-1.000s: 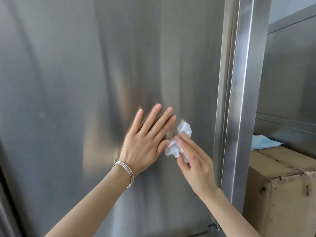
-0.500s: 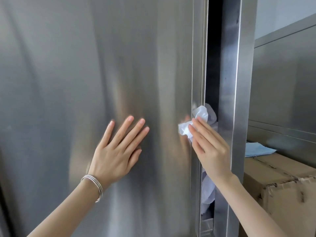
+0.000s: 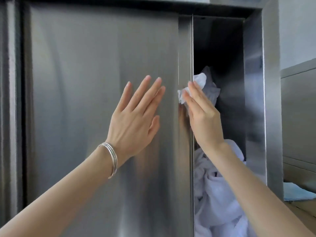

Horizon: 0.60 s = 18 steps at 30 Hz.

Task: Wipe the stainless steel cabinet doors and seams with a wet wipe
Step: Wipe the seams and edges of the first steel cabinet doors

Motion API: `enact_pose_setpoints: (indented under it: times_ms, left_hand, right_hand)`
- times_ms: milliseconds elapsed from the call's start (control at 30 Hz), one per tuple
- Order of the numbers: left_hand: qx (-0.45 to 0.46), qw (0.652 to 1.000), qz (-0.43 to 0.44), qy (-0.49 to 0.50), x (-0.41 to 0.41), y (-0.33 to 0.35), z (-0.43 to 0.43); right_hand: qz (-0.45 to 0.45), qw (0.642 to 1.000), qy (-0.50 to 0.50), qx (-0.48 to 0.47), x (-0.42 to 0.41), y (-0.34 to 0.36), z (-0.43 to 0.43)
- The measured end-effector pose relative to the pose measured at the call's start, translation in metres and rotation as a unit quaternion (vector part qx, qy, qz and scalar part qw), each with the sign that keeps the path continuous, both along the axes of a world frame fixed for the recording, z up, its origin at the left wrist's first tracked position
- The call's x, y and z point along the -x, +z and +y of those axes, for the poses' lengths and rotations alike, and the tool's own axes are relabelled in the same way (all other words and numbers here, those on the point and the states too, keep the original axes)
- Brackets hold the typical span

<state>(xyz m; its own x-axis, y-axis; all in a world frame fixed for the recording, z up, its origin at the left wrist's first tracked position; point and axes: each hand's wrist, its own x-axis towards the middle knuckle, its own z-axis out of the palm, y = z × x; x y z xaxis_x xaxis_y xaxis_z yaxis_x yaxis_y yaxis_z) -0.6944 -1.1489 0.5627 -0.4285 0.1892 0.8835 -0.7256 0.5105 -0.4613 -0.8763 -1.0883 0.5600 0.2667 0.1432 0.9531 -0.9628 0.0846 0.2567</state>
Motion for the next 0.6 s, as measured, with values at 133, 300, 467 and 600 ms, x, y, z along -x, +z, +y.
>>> enact_pose_setpoints:
  times_ms: [133, 300, 467, 600]
  left_hand:
    - [-0.023, 1.0, 0.0, 0.02, 0.013, 0.025, -0.008]
    - [-0.006, 1.0, 0.01, 0.01, 0.004, 0.021, -0.025]
    - [-0.008, 1.0, 0.013, -0.004, 0.0, 0.021, -0.026]
    - [-0.011, 1.0, 0.014, -0.005, -0.002, 0.022, -0.023]
  right_hand:
    - [0.039, 0.99, -0.109, -0.085, -0.01, -0.015, -0.005]
    - [0.068, 0.983, -0.098, -0.141, -0.007, -0.014, 0.007]
    - [0.055, 0.98, -0.14, -0.132, -0.009, 0.016, 0.003]
    - [0.044, 0.988, -0.124, -0.077, -0.017, 0.019, -0.005]
